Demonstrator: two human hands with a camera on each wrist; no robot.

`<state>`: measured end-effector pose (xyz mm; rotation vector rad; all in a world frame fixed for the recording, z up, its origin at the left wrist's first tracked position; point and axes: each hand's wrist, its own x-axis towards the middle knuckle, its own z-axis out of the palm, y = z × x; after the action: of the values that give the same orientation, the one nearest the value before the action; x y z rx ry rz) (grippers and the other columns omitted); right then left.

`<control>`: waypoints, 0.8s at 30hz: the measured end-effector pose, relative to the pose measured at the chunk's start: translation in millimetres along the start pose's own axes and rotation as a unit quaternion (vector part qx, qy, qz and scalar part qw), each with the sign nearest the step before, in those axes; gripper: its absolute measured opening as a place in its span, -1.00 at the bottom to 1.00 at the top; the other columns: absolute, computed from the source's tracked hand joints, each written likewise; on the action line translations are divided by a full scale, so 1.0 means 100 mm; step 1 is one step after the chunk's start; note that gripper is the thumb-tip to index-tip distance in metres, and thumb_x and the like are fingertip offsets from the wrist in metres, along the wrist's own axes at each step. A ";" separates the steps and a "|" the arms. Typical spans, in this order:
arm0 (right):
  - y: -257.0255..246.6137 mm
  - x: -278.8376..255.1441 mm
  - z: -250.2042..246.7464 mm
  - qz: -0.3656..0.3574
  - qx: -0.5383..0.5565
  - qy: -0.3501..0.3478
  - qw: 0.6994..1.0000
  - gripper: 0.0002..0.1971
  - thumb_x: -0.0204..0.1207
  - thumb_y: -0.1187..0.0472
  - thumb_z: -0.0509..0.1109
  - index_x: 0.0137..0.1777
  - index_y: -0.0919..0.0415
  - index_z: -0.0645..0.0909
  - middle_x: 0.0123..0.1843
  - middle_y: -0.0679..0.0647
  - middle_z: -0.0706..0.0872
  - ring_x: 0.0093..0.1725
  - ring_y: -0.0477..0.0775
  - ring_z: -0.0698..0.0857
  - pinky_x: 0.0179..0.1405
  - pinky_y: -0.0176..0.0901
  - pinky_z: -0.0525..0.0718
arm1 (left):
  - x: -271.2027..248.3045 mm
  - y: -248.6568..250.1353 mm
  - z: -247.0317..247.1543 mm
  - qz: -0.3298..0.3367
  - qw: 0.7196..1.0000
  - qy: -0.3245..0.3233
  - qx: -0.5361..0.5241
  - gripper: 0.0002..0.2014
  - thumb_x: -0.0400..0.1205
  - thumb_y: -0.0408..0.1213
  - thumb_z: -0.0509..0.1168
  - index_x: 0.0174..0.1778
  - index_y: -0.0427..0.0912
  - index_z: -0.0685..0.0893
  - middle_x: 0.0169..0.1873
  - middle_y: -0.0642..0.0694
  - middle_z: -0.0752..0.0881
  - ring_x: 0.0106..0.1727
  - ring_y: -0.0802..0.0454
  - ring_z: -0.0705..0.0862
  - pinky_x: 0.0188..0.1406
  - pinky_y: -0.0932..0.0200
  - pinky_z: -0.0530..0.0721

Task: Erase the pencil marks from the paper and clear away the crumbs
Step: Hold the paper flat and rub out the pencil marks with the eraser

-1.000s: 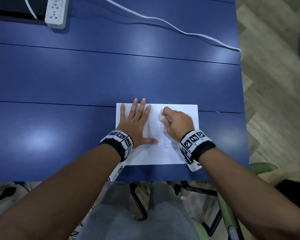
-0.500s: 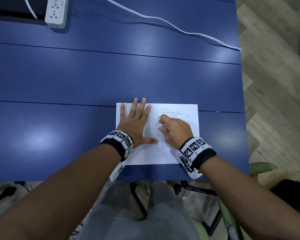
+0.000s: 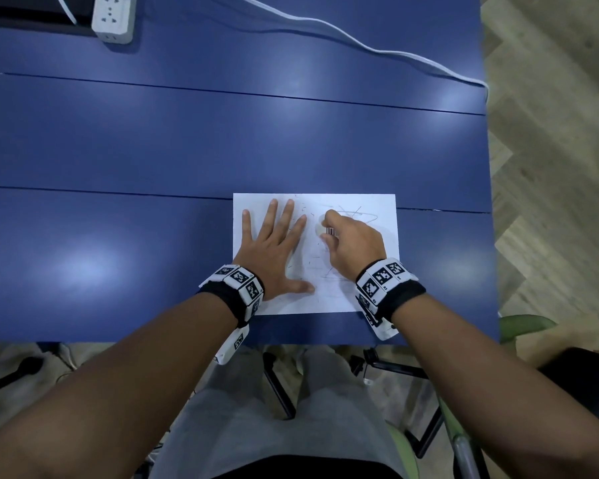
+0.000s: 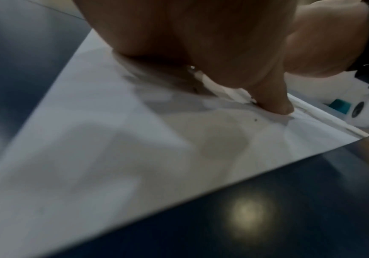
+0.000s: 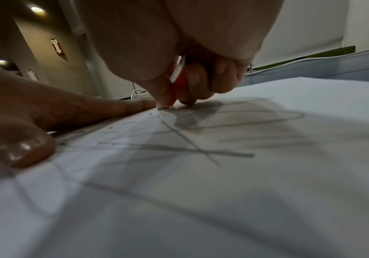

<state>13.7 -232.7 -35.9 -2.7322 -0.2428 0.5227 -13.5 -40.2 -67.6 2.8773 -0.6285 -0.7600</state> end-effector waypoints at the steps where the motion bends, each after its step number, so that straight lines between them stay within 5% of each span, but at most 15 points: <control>1: 0.00 -0.01 0.00 -0.002 0.002 0.002 1.000 -0.87 0.64 0.12 0.27 0.15 0.05 0.48 0.00 -0.01 0.75 -0.06 0.19 0.69 -0.21 -0.05 0.58 | 0.00 0.00 0.00 -0.004 1.000 0.001 -0.001 0.30 0.34 0.74 -0.01 0.75 -0.03 -0.40 0.69 -0.14 -0.53 0.69 -0.23 -0.55 0.56 -0.58 -0.41; 8: -0.04 -0.23 0.06 -0.051 -0.020 -0.024 0.998 -0.88 0.65 0.10 0.25 0.14 0.02 0.46 -0.04 -0.01 0.75 -0.11 0.18 0.69 -0.22 -0.07 0.57 | 0.00 0.04 -0.03 -0.018 1.000 -0.009 0.017 0.32 0.32 0.75 -0.03 0.74 -0.04 -0.43 0.69 -0.15 -0.53 0.70 -0.25 -0.53 0.56 -0.62 -0.33; 24: 0.05 -0.13 0.07 -0.039 0.003 0.005 0.999 -0.89 0.63 0.10 0.25 0.11 0.02 0.44 -0.05 -0.04 0.75 -0.10 0.18 0.69 -0.22 -0.05 0.59 | 0.01 0.04 -0.02 -0.019 1.000 -0.012 0.012 0.30 0.32 0.74 -0.01 0.73 -0.01 -0.44 0.68 -0.12 -0.55 0.68 -0.23 -0.56 0.56 -0.59 -0.38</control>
<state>-0.7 -237.7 -39.8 -2.7074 -0.3426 0.4882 -13.4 -44.0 -65.1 2.9146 -0.5911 -0.7989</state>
